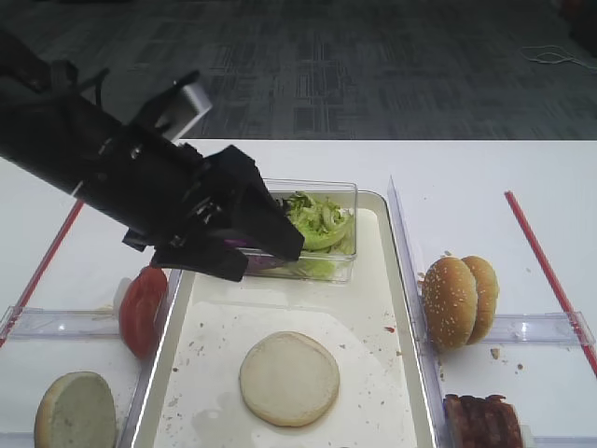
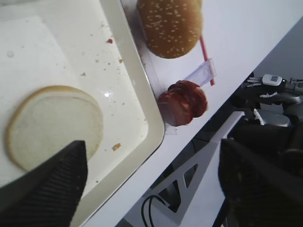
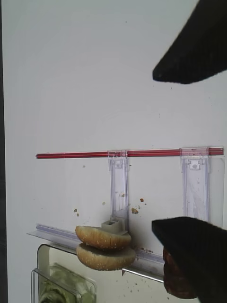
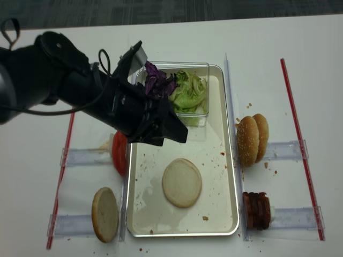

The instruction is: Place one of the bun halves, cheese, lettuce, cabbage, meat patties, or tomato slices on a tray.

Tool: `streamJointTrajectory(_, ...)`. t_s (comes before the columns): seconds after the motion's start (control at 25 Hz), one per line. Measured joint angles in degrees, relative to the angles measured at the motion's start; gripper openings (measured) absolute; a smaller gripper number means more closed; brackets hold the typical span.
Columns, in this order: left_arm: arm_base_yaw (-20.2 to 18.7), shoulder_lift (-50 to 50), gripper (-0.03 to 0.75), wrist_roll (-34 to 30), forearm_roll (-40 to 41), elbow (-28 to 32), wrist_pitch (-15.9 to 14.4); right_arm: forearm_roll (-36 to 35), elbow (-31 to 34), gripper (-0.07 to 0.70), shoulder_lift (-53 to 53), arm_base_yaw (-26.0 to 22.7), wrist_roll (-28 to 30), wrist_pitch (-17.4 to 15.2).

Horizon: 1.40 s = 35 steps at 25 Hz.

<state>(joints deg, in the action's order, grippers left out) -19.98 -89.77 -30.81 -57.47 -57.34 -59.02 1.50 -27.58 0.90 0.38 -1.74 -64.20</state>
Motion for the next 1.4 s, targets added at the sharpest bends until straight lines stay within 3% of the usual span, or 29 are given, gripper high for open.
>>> streamJointTrajectory(0.4, 0.0, 9.26, 0.559, 4.94, 3.49, 0.0, -2.02, 0.0, 0.0, 0.608, 0.0, 0.0, 0.0, 0.0)
streamJointTrajectory(0.8, 0.0, 9.26, 0.559, 23.38, 32.11, 0.0, -1.36, 0.0, 0.0, 0.608, 0.0, 0.0, 0.0, 0.0)
streamJointTrajectory(0.96, 0.0, 9.26, 0.559, 29.73, 43.0, 0.0, -2.65, 0.0, 0.0, 0.608, 0.0, 0.0, 0.0, 0.0)
streamJointTrajectory(1.24, 0.0, 9.26, 0.559, 34.45, 53.18, 0.0, -5.41, 0.0, 0.0, 0.608, 0.0, 0.0, 0.0, 0.0)
streamJointTrajectory(1.4, 0.0, 9.26, 0.559, 35.77, 54.64, 0.0, -5.68, 0.0, 0.0, 0.608, 0.0, 0.0, -0.23, 0.0)
